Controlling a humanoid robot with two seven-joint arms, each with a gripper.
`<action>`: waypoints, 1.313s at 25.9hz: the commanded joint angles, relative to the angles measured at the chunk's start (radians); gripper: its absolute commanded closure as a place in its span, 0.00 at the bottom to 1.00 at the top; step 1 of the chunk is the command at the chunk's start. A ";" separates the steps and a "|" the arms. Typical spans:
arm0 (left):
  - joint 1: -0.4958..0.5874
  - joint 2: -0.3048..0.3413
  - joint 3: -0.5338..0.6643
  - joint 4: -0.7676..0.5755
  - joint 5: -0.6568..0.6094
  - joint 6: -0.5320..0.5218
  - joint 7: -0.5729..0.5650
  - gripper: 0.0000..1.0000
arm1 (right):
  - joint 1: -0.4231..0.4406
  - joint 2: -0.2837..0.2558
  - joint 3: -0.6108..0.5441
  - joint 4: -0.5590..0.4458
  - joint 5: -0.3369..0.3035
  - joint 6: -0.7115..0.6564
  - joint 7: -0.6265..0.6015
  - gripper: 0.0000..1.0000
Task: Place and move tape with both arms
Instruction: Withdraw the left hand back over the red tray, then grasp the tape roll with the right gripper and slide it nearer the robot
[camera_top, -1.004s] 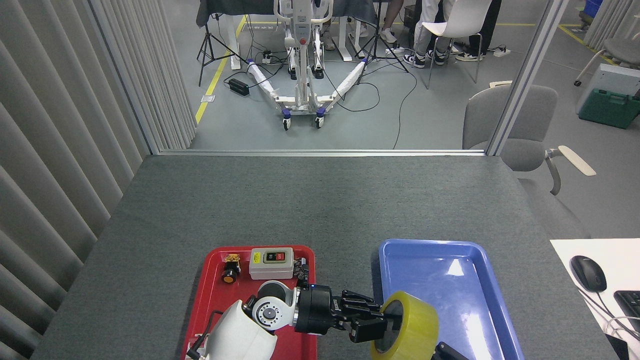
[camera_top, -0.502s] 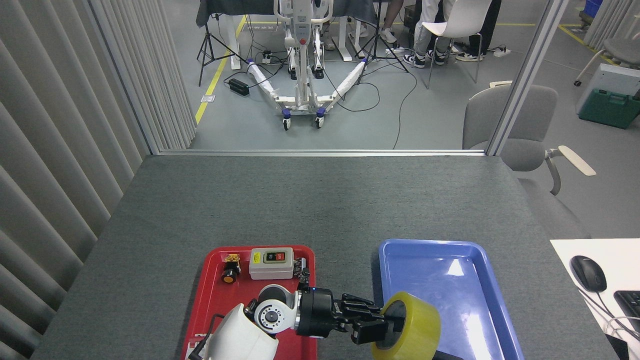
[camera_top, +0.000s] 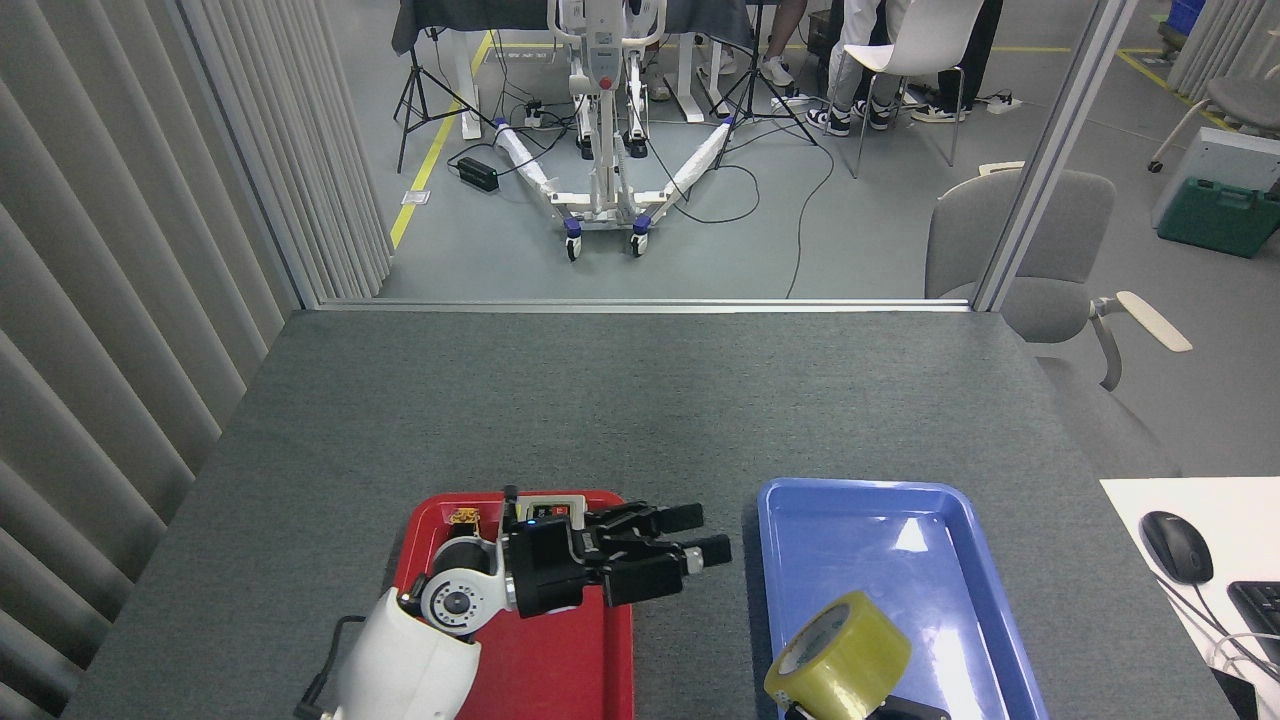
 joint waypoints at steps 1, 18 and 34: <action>0.070 0.063 0.102 -0.048 0.006 0.131 0.202 0.00 | -0.009 -0.014 -0.044 0.005 -0.005 0.000 -0.006 1.00; 0.458 0.157 0.122 -0.397 -1.005 0.846 0.868 0.00 | -0.342 0.005 -0.119 0.033 -0.149 0.531 1.105 1.00; 0.500 0.165 0.090 -0.401 -1.001 0.767 0.960 0.00 | -0.575 0.028 0.140 0.099 -0.263 1.206 1.513 1.00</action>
